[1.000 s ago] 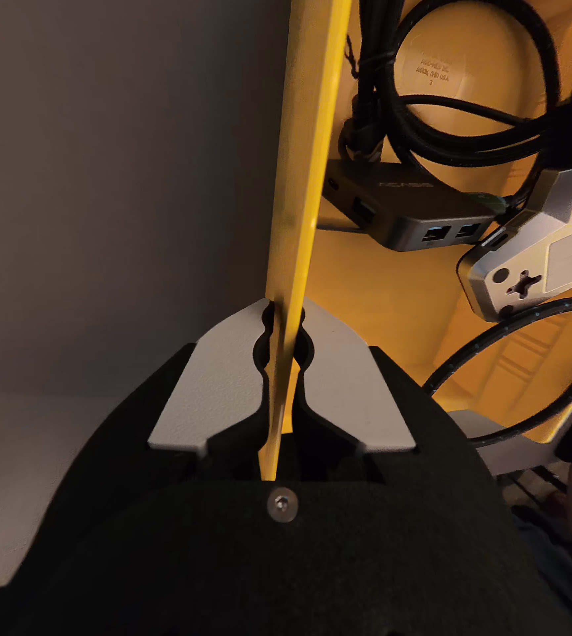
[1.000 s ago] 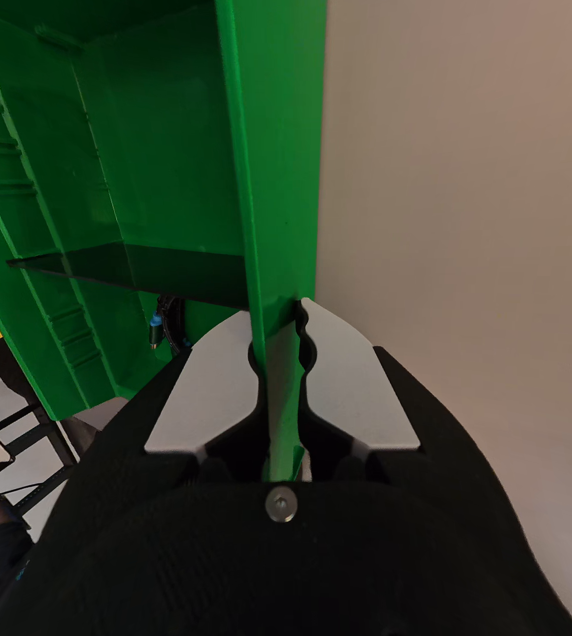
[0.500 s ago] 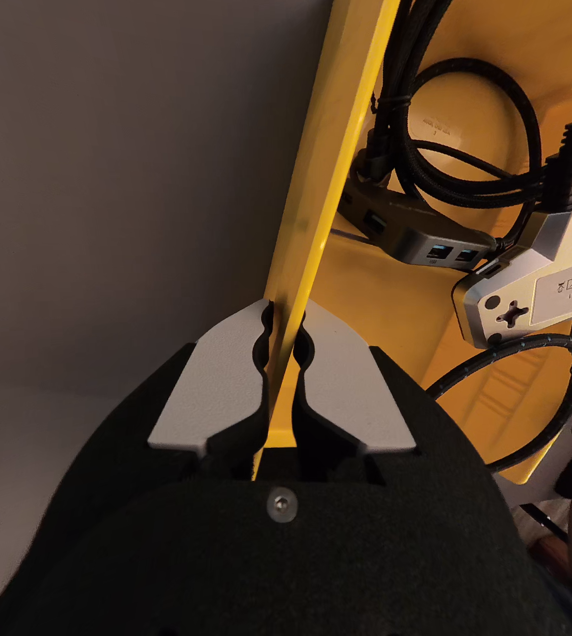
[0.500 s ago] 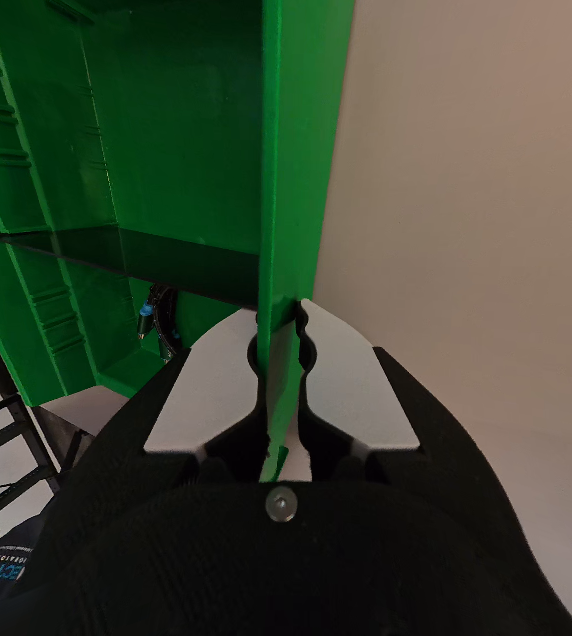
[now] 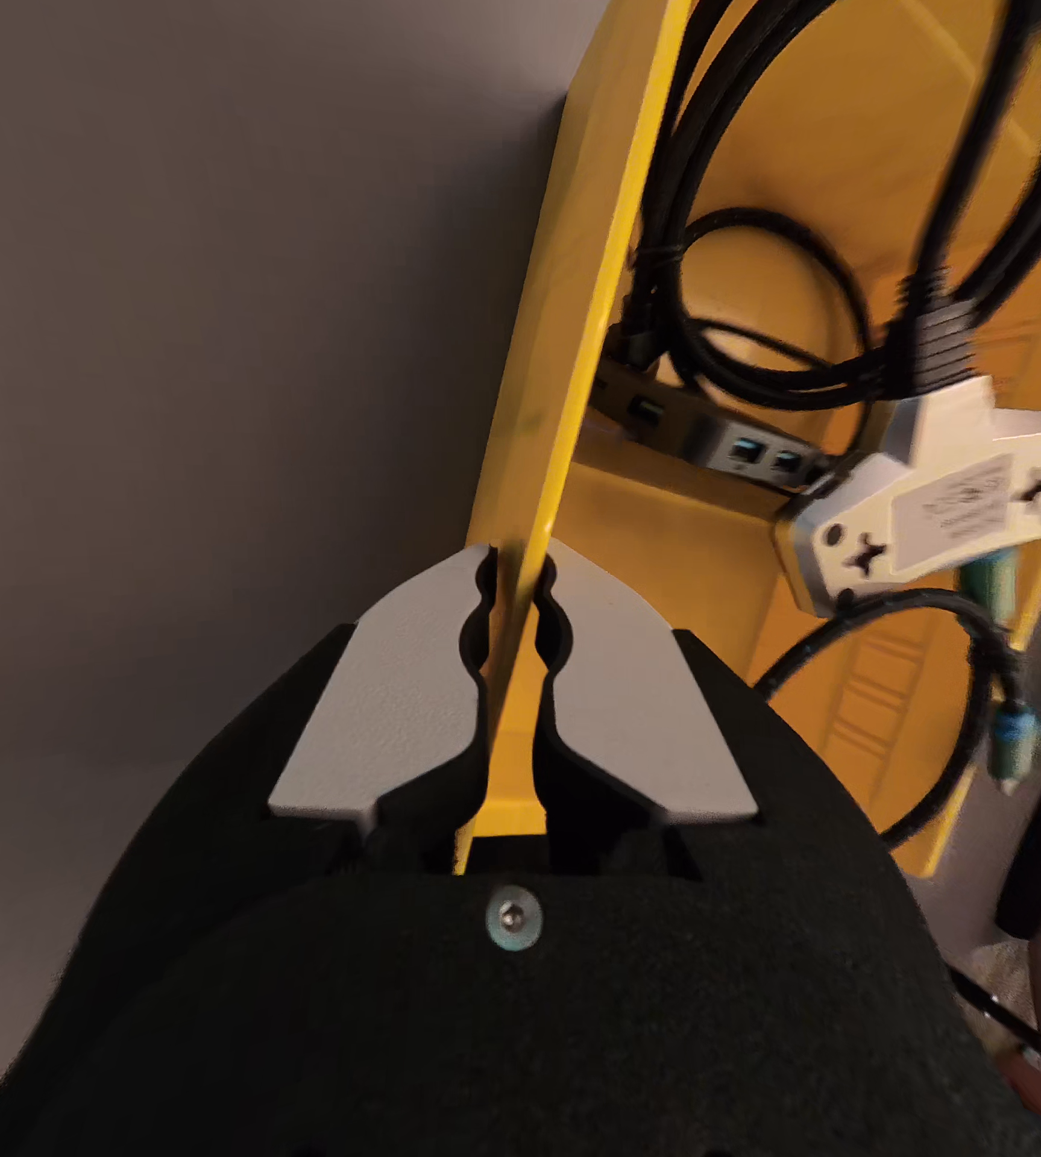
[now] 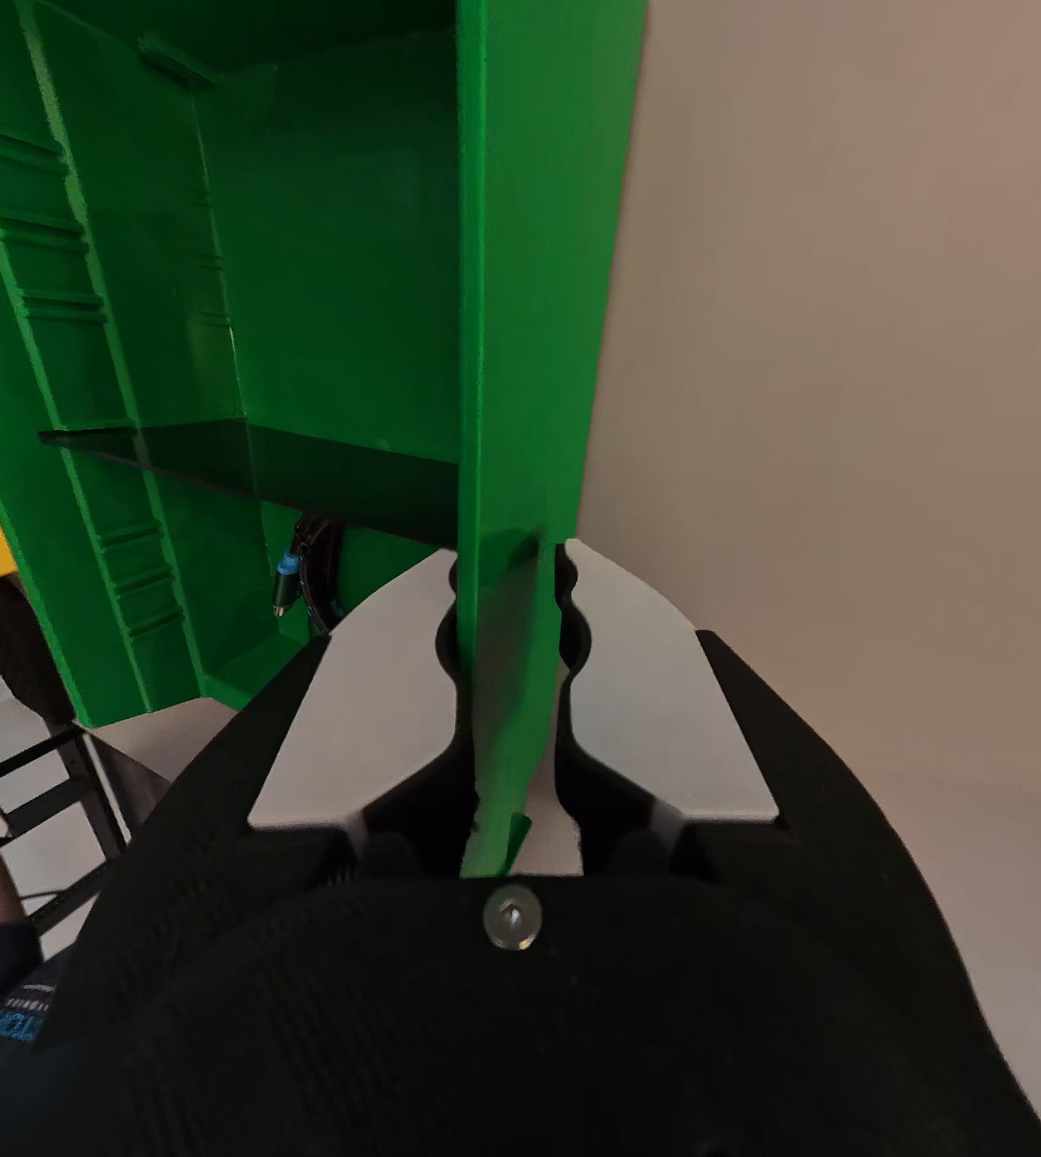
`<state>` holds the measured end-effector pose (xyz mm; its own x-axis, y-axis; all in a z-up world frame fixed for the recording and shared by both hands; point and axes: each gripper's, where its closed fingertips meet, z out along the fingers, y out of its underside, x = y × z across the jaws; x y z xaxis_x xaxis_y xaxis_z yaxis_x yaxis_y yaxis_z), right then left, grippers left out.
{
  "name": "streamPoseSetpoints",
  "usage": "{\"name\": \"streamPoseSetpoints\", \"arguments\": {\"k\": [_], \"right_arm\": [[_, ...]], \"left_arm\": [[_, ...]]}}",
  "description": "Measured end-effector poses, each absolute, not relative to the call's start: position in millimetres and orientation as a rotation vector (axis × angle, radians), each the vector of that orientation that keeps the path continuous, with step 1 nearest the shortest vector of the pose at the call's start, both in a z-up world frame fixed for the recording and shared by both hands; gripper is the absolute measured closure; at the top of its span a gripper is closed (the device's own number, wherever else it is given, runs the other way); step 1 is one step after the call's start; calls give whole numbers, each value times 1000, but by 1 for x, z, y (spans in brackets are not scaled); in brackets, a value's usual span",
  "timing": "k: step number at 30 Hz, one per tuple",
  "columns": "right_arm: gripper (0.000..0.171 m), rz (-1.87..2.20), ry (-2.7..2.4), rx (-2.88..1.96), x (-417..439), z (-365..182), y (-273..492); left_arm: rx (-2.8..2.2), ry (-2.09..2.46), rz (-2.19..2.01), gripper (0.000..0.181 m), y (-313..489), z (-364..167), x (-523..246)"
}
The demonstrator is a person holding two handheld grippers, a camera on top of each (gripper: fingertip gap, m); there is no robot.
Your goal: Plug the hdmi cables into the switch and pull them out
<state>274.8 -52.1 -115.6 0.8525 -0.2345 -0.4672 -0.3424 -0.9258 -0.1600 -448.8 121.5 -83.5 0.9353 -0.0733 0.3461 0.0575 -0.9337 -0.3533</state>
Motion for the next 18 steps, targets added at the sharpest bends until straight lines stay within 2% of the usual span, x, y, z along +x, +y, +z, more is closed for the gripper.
{"name": "streamPoseSetpoints", "arguments": {"k": [5, 10, 13, 15, 18], "right_arm": [[142, 538, 490, -2653, 290, -82, -52], [143, 336, 413, -2350, 301, -6, -43], [144, 280, 245, -2045, 286, 65, -31], [144, 243, 109, -1811, 268, 113, -27], [141, 211, -43, -1494, 234, 165, -34]], "left_arm": [[-2318, 123, -665, 171, 124, -9, -448], [-1839, 476, -704, 159, 93, 69, -417], [-1640, 603, -708, 156, 82, 85, -390], [-1653, 754, -793, 155, 73, 76, -364], [-1855, 959, -708, 134, 80, 33, -347]]}}
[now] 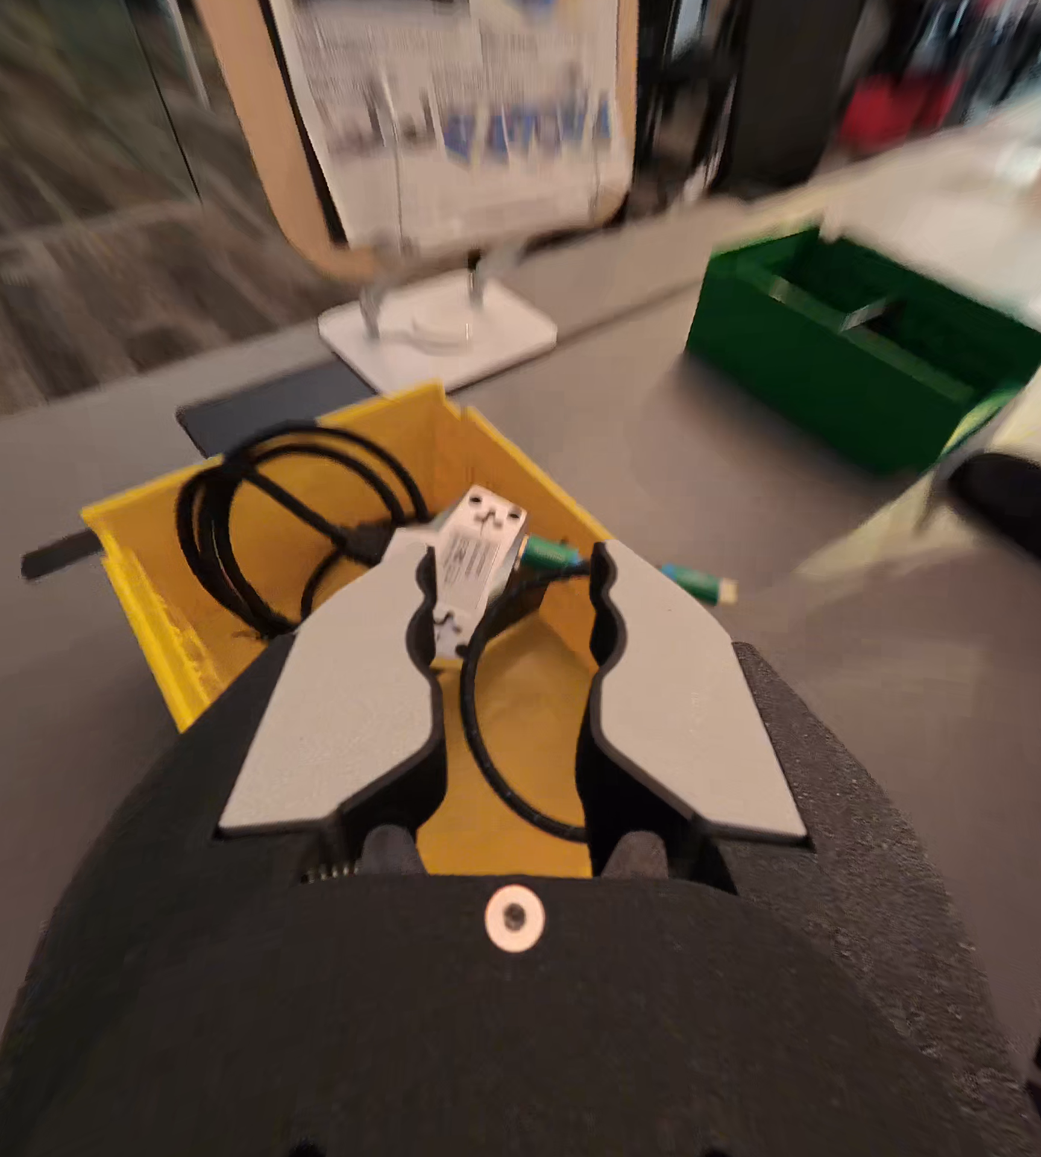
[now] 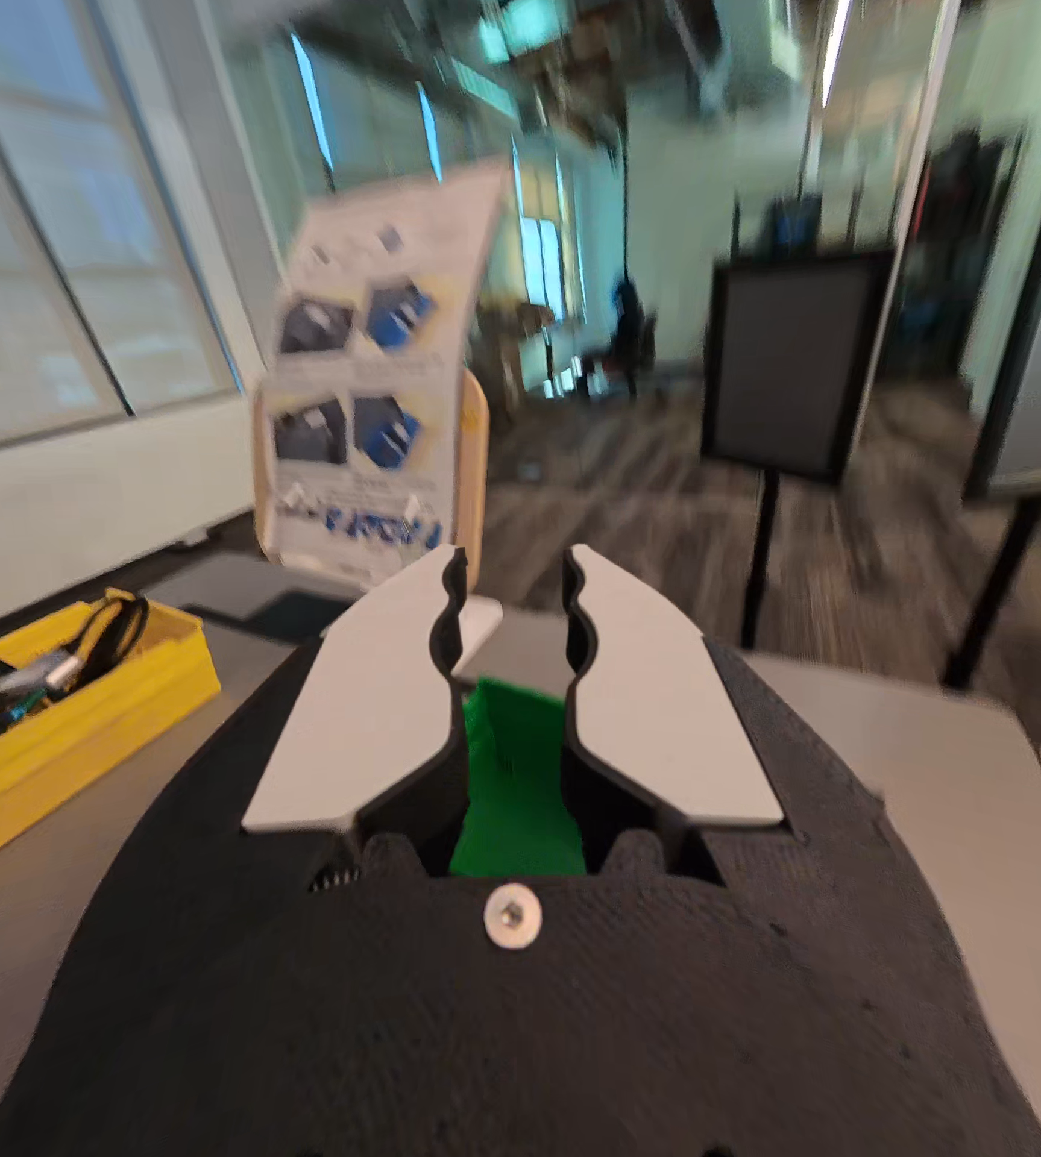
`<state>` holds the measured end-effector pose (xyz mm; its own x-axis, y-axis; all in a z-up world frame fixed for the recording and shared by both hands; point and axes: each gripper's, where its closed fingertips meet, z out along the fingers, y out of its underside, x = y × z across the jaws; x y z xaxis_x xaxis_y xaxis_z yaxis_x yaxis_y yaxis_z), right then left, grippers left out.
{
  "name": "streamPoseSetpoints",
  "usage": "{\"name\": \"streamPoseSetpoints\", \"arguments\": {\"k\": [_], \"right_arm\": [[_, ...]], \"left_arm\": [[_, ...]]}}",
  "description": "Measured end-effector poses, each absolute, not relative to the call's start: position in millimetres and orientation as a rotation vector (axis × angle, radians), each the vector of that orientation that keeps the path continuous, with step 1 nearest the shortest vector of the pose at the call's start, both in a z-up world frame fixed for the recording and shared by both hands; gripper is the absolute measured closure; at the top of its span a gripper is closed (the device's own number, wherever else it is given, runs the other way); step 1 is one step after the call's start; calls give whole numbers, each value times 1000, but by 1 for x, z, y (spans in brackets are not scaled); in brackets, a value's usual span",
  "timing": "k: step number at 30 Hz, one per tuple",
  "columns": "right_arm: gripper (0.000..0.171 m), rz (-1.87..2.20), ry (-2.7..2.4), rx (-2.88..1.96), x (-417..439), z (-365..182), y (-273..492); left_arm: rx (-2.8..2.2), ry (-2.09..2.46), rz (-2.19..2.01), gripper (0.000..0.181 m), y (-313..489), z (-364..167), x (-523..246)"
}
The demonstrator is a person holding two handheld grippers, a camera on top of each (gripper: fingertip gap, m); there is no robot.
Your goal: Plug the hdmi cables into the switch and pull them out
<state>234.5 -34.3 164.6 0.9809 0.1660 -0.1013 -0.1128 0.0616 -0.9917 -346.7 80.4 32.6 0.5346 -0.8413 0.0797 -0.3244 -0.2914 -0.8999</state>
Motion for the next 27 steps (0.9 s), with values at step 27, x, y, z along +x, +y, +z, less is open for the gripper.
{"name": "streamPoseSetpoints", "arguments": {"k": [27], "right_arm": [[140, 80, -327, -1625, 134, 143, 18]], "left_arm": [[-2551, 717, -1198, 145, 175, -61, -317]]}}
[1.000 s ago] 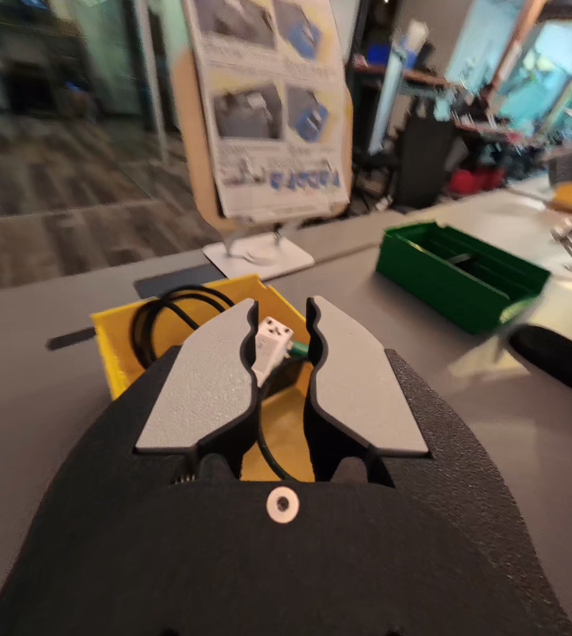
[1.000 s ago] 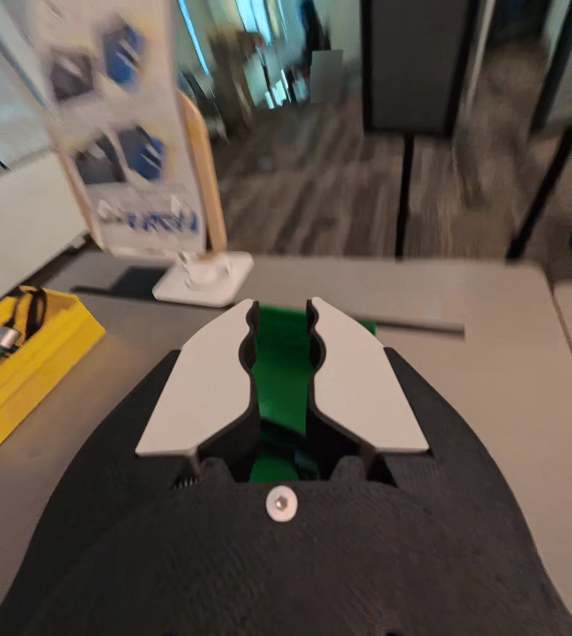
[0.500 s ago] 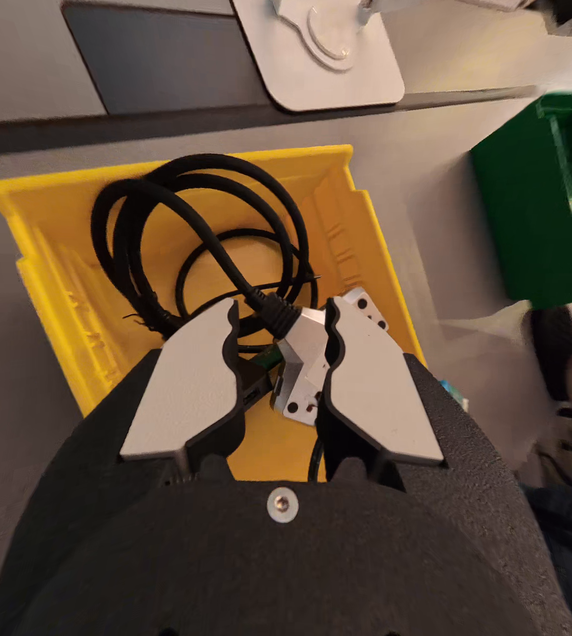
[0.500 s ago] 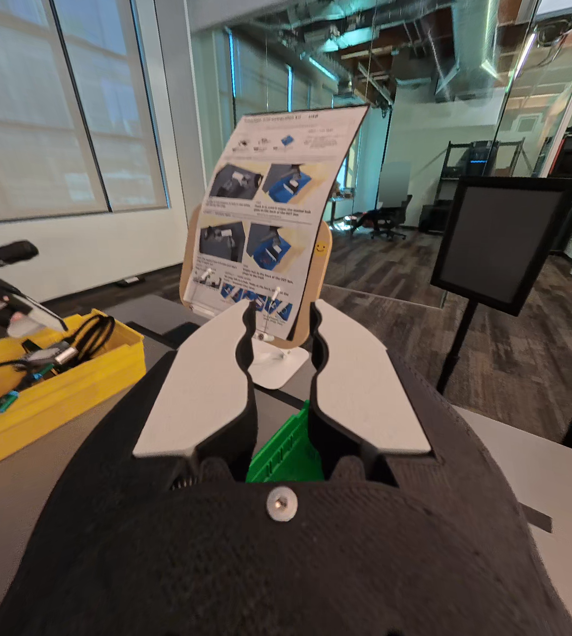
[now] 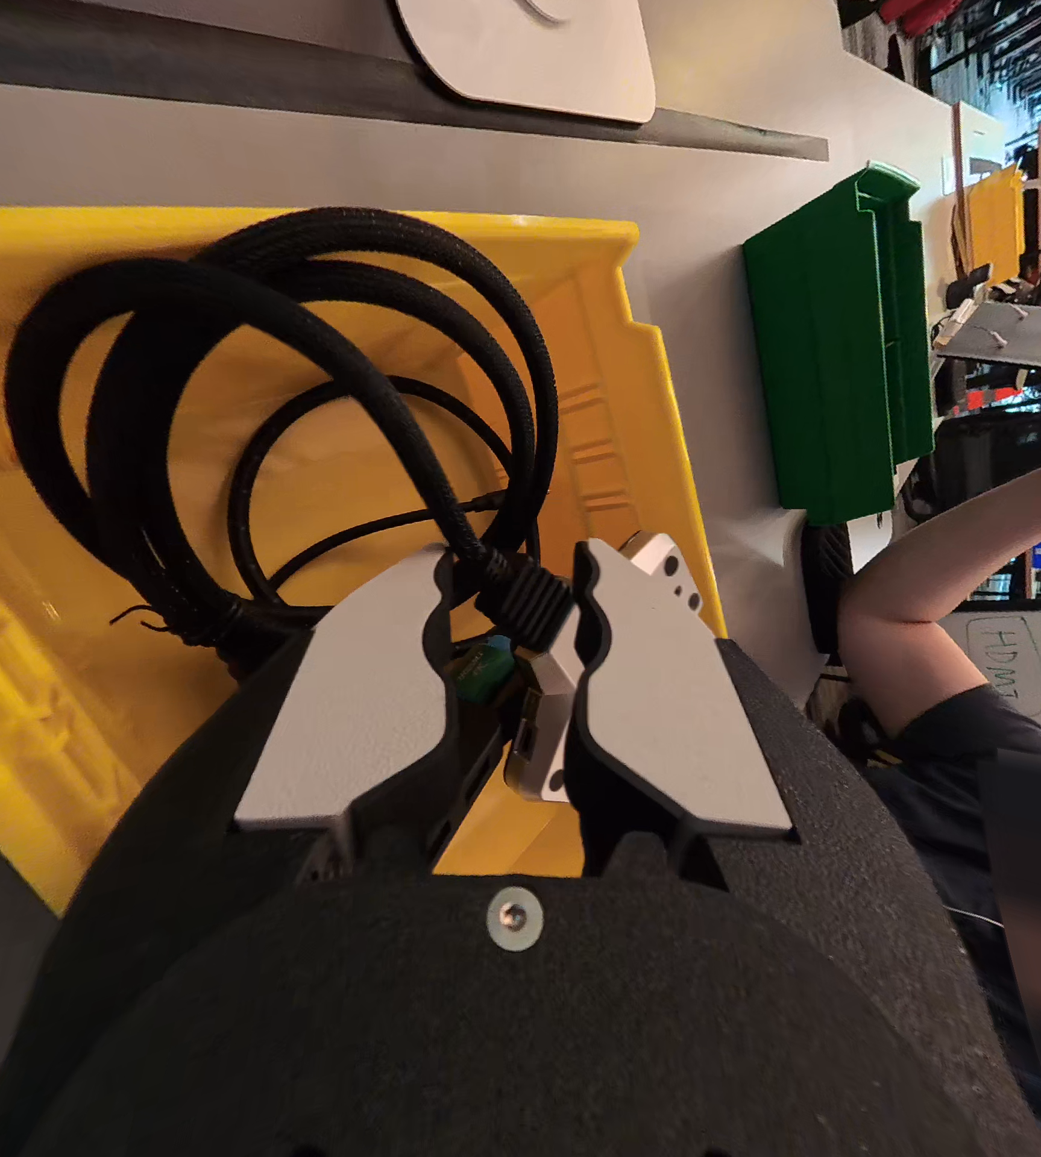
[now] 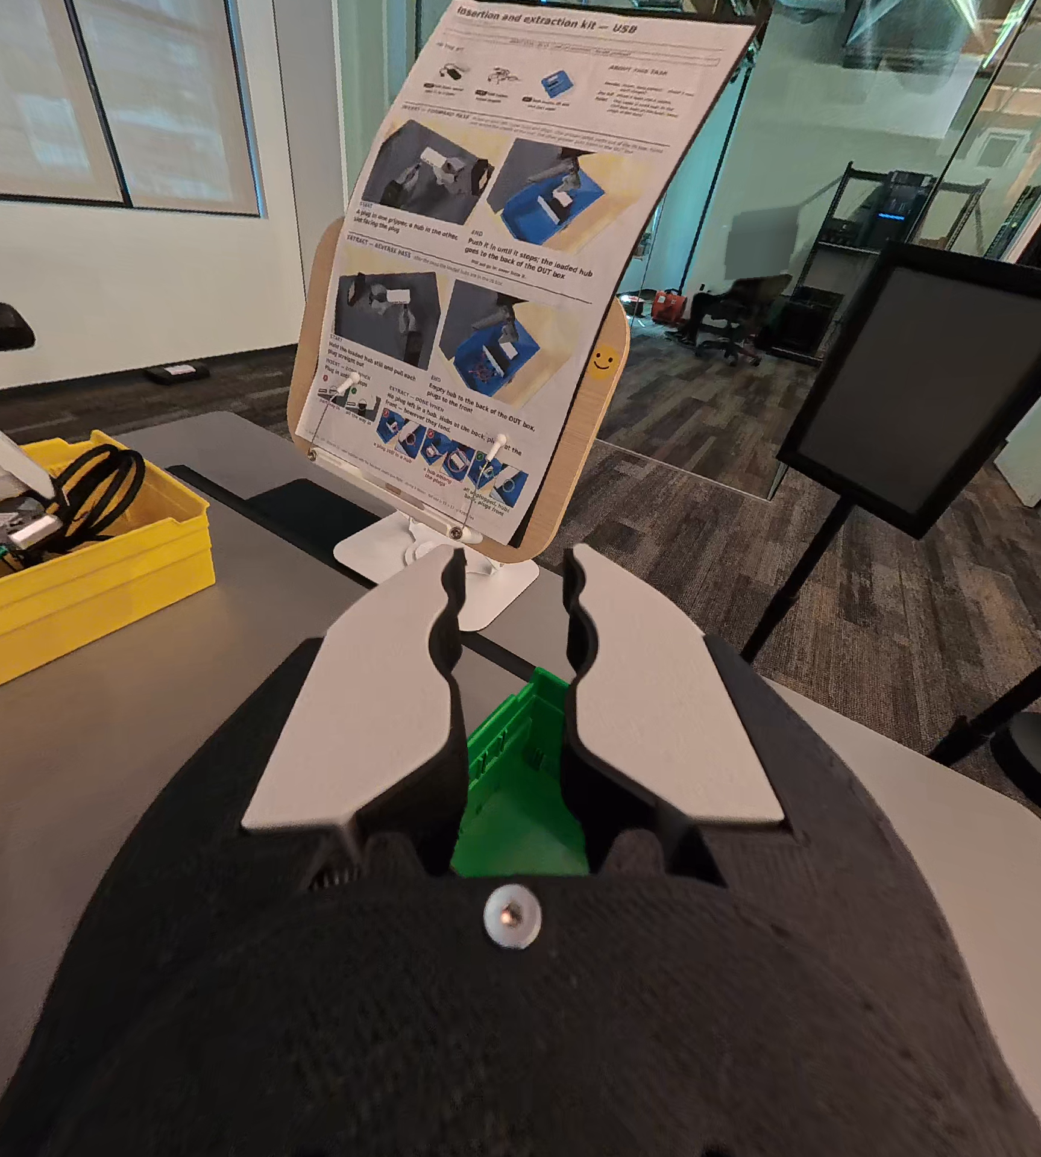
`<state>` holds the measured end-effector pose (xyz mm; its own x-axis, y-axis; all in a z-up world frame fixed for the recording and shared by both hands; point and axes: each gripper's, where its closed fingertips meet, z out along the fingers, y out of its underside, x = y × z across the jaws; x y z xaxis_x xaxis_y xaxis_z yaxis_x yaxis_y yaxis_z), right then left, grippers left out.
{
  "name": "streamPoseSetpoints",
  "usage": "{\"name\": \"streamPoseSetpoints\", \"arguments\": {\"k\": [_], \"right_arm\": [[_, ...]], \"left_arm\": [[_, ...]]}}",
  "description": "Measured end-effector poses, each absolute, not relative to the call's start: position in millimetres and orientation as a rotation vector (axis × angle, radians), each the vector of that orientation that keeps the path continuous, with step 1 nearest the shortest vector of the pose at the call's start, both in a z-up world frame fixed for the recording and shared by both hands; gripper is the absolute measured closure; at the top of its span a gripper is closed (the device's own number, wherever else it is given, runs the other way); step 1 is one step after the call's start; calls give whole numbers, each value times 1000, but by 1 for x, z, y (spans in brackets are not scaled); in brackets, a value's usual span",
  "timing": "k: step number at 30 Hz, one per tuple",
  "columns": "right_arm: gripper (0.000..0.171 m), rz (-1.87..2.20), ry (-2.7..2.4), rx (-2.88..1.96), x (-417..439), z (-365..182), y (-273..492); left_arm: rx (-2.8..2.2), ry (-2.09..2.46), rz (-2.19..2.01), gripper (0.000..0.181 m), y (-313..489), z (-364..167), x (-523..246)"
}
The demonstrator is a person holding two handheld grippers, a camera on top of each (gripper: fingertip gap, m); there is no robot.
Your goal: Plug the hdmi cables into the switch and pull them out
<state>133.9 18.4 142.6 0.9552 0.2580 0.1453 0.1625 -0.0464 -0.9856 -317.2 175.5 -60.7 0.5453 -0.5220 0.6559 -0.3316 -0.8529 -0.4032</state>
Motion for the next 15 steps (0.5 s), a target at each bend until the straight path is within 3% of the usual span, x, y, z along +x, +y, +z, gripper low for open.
{"name": "streamPoseSetpoints", "arguments": {"k": [1, 8, 15], "right_arm": [[140, 75, -330, -1628, 134, 142, 19], [140, 53, -341, -1637, 132, 140, 21], [140, 53, -363, -1651, 125, 136, 25]], "left_arm": [[-2544, 729, -1186, 153, 176, -62, -318], [-2412, 829, -1213, 157, 171, -45, -316], [-2186, 941, -1140, 159, 156, 8, -313]]}}
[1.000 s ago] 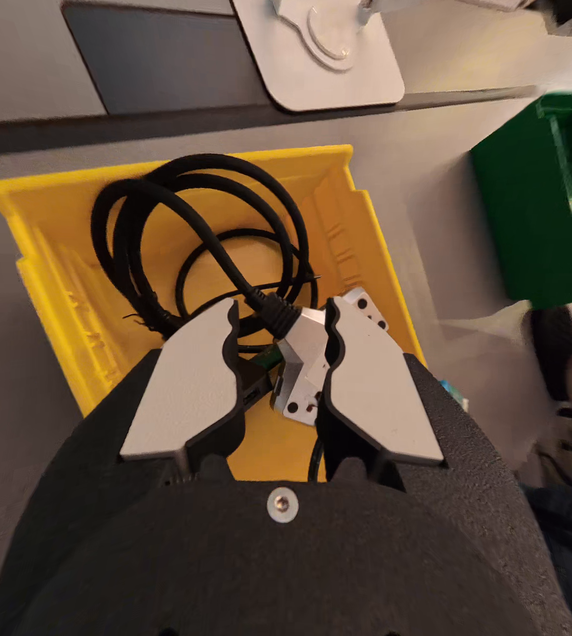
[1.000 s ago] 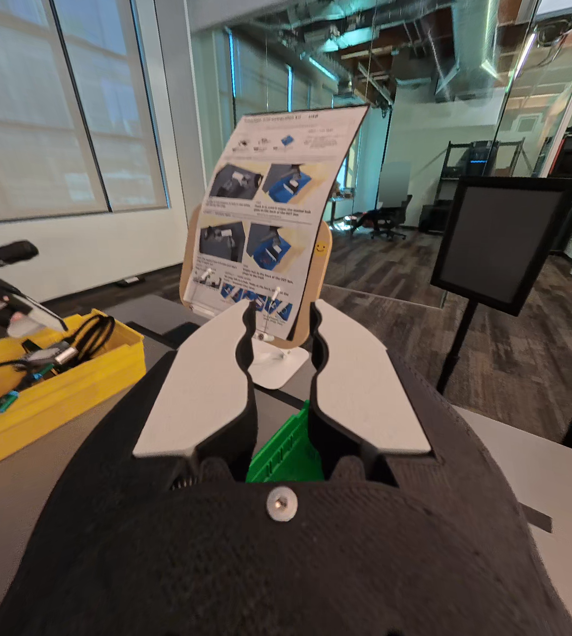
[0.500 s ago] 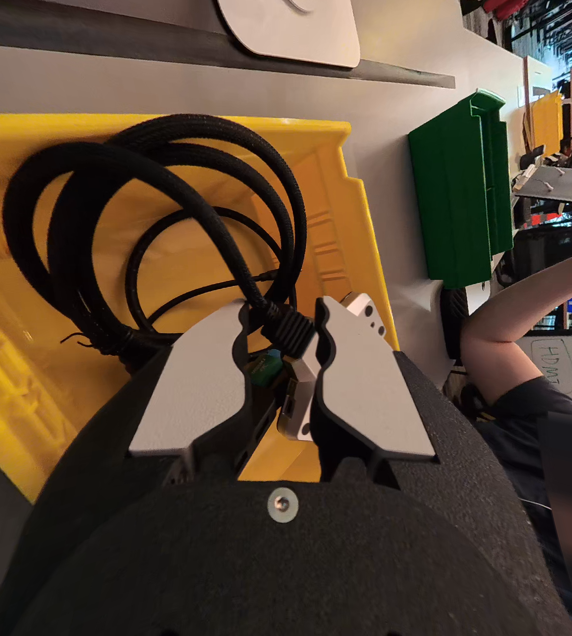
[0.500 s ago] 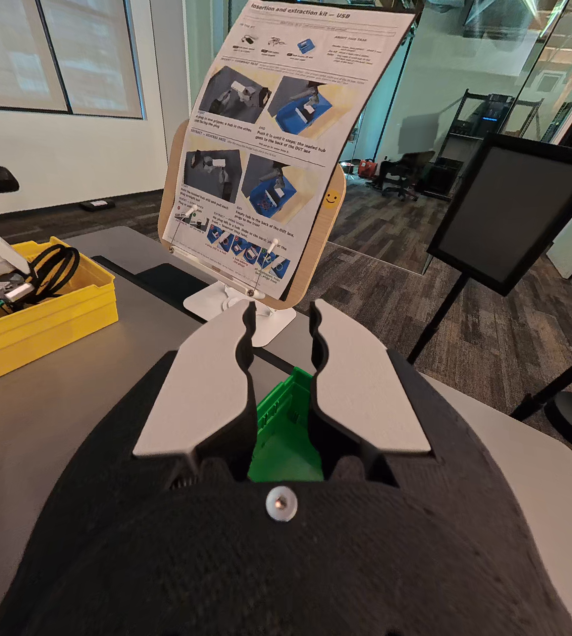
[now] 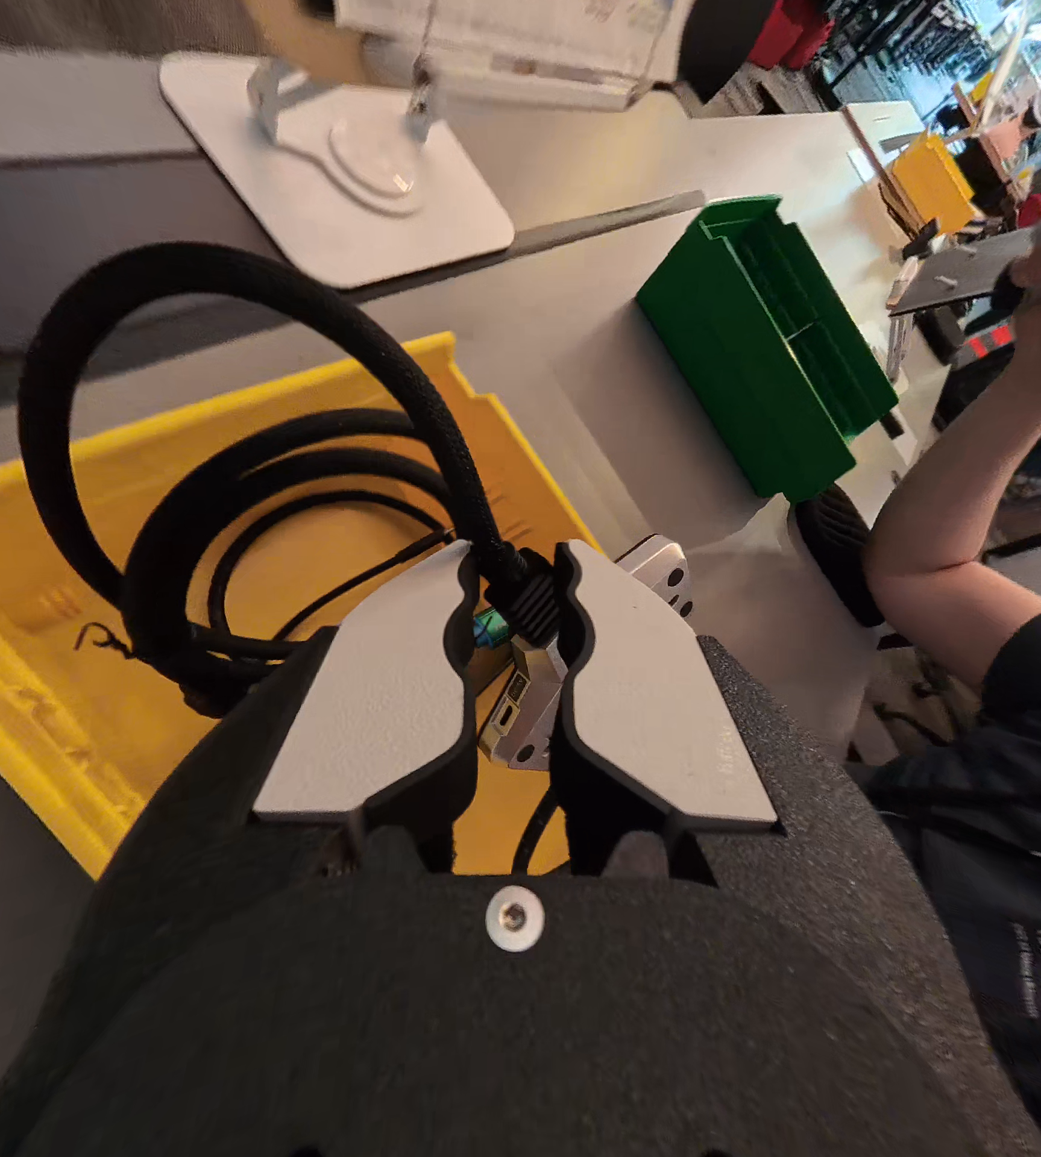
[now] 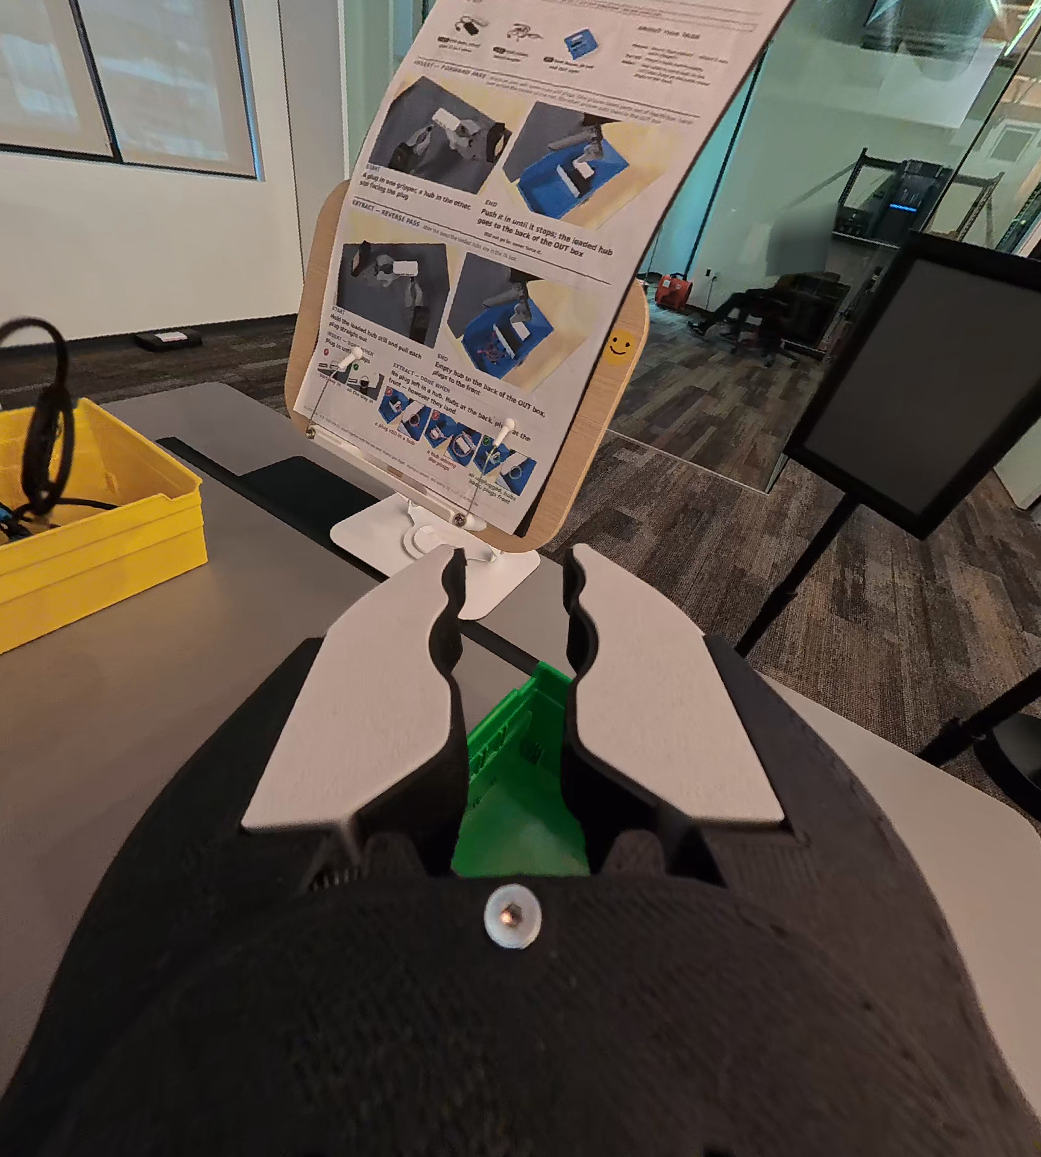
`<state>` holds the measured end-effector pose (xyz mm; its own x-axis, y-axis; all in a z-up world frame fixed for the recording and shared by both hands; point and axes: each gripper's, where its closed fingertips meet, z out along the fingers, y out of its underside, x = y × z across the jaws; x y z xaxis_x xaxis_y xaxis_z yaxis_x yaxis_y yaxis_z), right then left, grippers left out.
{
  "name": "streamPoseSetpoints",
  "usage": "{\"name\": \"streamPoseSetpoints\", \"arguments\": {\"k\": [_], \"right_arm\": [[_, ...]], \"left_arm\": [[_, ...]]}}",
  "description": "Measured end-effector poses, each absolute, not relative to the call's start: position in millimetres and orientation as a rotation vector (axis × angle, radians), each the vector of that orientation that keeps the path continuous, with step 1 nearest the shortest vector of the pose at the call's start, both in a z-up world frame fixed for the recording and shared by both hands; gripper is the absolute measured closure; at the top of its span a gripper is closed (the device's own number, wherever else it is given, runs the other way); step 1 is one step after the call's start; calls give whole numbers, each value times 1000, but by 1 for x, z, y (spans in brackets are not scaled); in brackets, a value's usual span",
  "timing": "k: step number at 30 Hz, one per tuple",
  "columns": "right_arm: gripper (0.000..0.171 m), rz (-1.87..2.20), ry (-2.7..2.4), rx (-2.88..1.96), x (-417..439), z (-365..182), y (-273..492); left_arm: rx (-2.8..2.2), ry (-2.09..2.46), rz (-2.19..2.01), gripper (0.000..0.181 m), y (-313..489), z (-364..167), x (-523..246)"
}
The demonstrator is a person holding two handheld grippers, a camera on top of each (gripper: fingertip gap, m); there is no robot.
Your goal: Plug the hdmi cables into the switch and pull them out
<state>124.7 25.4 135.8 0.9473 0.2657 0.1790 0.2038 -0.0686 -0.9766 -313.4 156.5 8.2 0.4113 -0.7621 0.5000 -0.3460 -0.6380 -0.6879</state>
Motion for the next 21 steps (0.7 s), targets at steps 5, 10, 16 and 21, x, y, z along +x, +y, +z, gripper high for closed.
{"name": "streamPoseSetpoints", "arguments": {"k": [5, 10, 16, 21], "right_arm": [[140, 69, -435, -1662, 100, 131, 29], [140, 172, -593, -1645, 36, 124, 30], [139, 573, -877, -1509, -100, 111, -1], [118, 814, -940, -1473, -180, 100, -26]], "left_arm": [[-1993, 965, -1099, 162, 137, 53, -313], [-1829, 928, -1052, 162, 123, 97, -311], [-1668, 923, -1011, 162, 93, 145, -290], [-1575, 973, -922, 162, 59, 169, -257]]}}
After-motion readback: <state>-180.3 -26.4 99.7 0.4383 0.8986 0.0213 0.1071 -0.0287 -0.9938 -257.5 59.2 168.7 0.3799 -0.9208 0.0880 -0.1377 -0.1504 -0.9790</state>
